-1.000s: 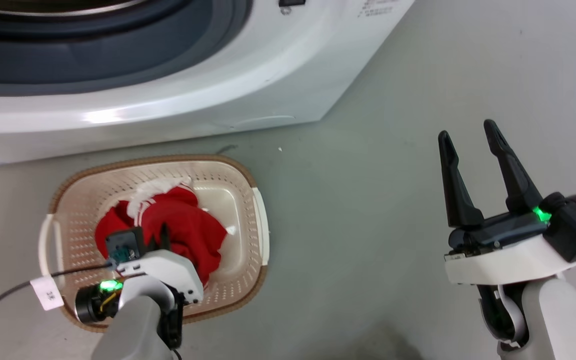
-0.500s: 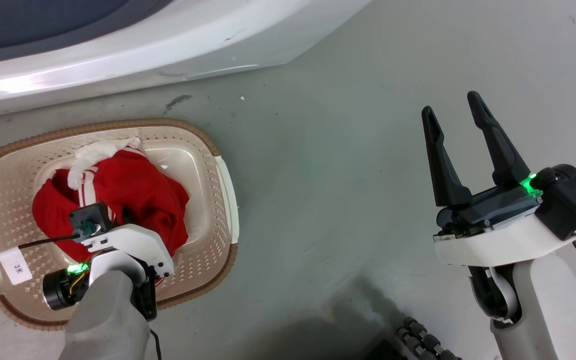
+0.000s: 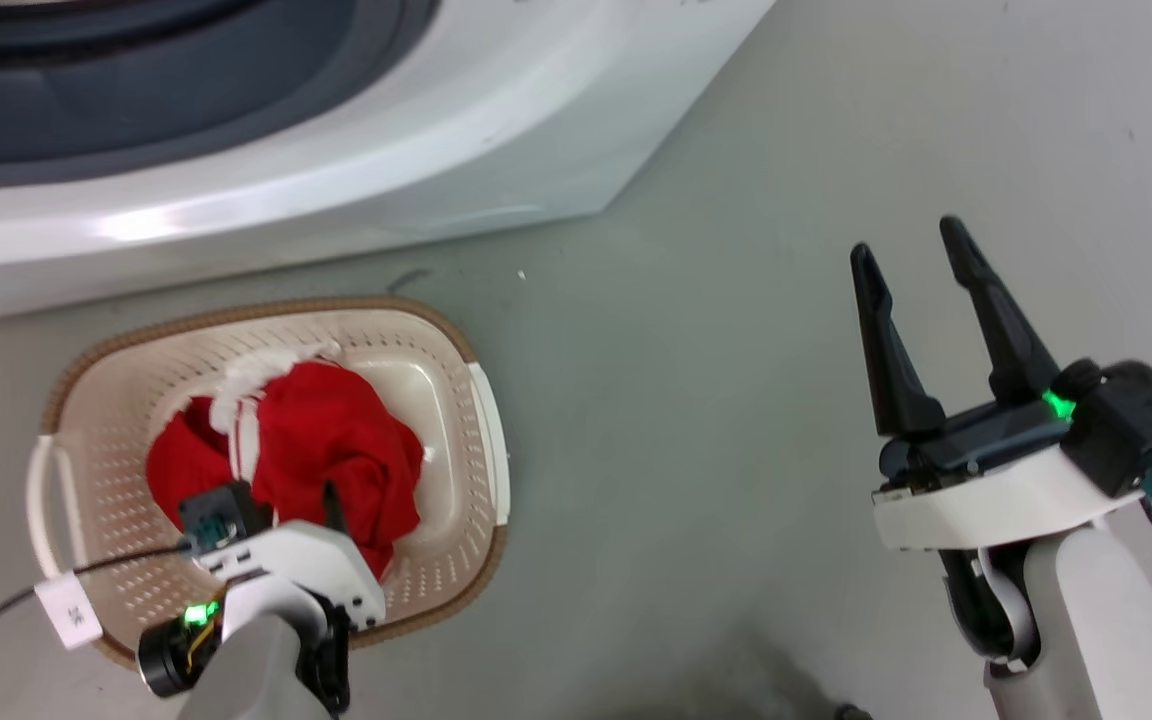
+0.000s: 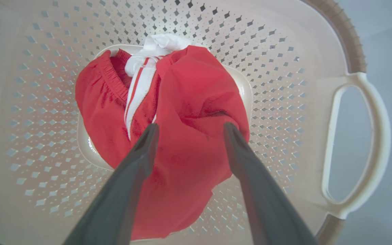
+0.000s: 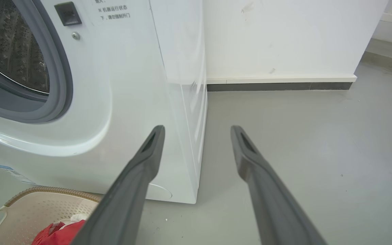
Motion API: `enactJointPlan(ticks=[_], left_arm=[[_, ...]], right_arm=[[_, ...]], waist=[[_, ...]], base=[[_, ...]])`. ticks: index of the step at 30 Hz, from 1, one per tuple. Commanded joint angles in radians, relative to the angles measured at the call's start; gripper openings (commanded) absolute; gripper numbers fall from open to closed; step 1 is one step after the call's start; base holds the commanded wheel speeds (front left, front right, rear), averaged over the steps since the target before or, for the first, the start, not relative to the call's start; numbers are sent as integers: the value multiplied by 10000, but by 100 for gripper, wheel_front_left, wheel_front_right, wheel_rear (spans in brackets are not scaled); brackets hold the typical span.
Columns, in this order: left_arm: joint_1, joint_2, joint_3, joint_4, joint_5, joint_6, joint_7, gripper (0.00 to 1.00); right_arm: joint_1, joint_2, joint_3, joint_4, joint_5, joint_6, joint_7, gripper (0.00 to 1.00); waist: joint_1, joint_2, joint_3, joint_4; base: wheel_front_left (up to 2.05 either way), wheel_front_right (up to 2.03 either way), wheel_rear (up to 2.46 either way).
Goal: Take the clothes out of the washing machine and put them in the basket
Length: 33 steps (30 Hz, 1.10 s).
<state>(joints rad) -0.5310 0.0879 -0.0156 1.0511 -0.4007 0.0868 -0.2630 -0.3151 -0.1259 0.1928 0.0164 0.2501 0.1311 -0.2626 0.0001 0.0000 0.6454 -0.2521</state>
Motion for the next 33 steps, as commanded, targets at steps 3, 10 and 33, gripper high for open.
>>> enactJointPlan(ticks=[3,10,33], left_arm=[[545,-136,82,-19,80,-198,-23,100],[1505,-313,-3,-806,479,-530,-23,100],[2904,-380,-1216,-6684,1904,-216,-25,100]], right_arm=[[431,63,-124,132,-220,-7,-19,100],[1279,265,-618,121,-669,-7,344,100],[3068,733,-1688,-850,-1539,-7,1479,100]], waist=[[-1,0,-1519,623],[-1,0,-3149,1265],[-1,0,-5487,2363]], base=[[0,0,0],[0,0,0],[0,0,0]])
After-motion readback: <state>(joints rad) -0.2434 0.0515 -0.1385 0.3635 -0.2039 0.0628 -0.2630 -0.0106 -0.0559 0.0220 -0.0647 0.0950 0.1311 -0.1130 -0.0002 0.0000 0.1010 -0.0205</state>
